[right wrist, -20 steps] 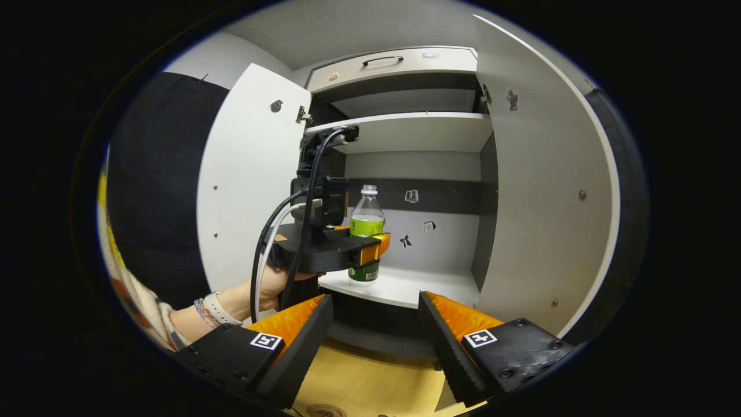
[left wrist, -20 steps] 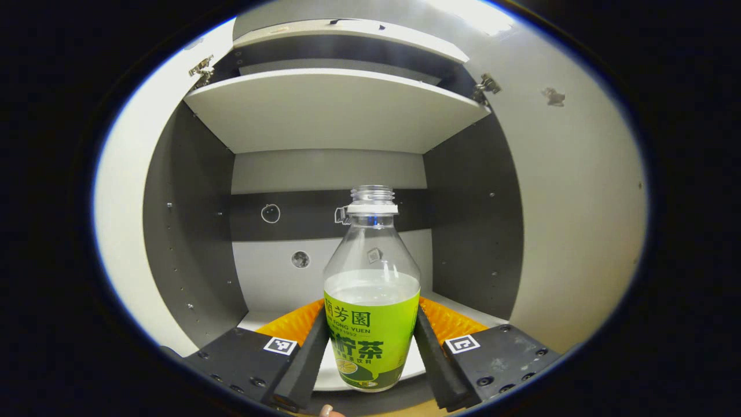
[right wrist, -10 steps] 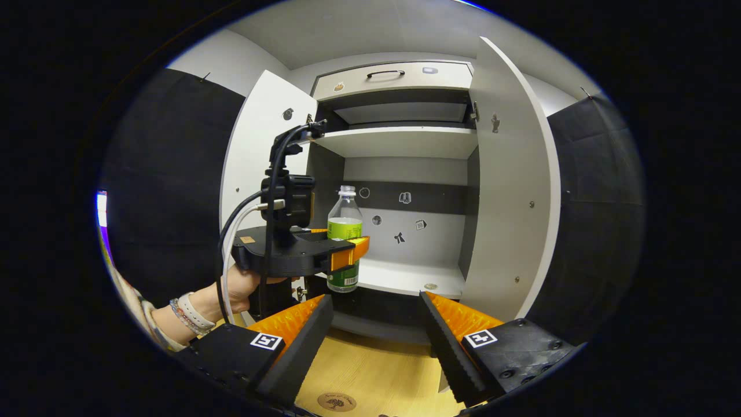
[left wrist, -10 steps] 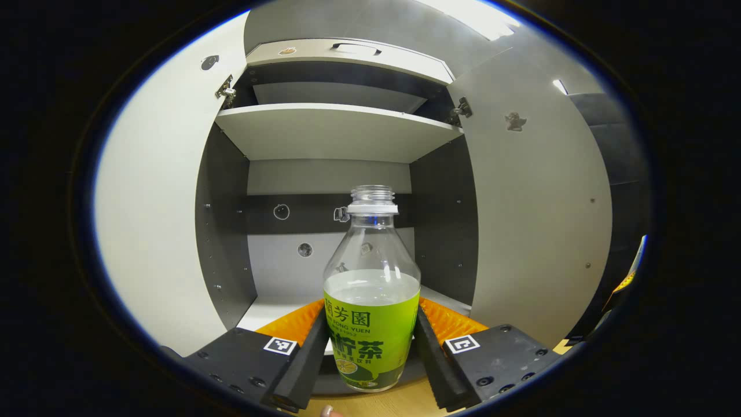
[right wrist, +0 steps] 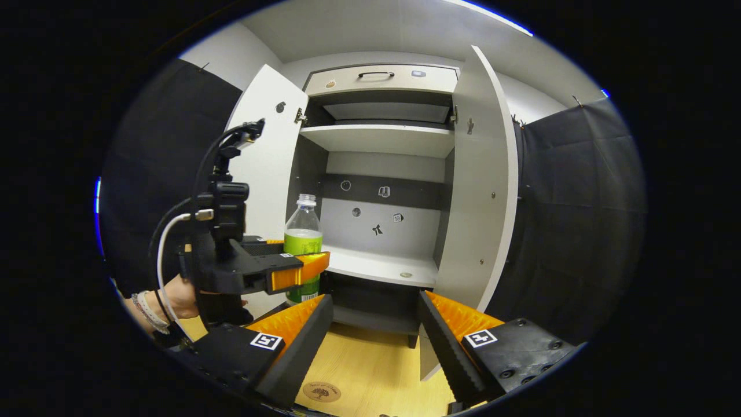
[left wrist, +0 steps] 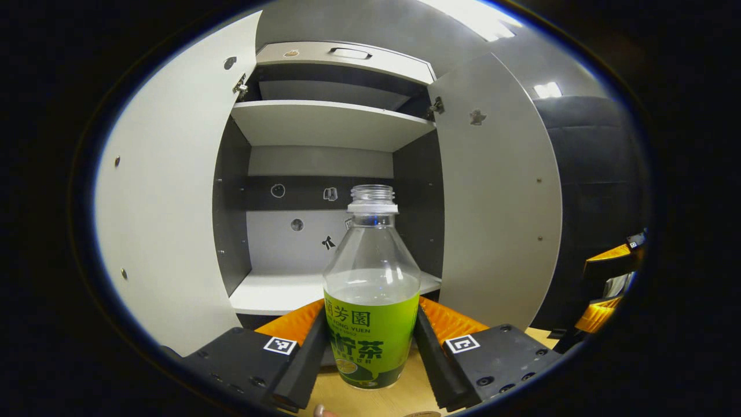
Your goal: Grasp the bottle in the cabinet with the left hand and place it on the coaster, then close the right door with the right hand and the left door with the left hand.
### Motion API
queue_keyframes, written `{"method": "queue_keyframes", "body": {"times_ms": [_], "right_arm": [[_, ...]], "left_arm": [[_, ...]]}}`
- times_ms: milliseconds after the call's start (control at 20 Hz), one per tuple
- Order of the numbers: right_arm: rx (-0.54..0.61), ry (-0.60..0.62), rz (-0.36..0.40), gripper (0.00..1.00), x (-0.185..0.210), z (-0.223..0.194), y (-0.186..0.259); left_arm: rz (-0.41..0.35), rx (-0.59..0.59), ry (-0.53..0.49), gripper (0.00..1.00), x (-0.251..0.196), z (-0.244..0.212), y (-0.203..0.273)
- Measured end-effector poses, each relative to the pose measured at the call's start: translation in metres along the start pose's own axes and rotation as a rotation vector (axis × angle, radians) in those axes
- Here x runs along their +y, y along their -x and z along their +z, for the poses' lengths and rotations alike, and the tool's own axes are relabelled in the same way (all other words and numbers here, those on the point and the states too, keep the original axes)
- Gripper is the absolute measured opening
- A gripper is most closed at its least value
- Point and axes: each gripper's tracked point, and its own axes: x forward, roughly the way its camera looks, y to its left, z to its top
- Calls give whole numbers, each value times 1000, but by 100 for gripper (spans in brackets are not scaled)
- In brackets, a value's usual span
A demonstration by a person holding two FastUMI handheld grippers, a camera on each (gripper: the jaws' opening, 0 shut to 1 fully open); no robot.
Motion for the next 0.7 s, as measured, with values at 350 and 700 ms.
{"method": "queue_keyframes", "body": {"times_ms": [350, 700], "right_arm": [[7, 12, -11, 98, -4, -2, 4], [-10, 48, 86, 98, -30, -11, -22]], "left_arm": [[-28, 44, 35, 78, -20, -39, 33], [60, 48, 39, 79, -39, -95, 48]]}}
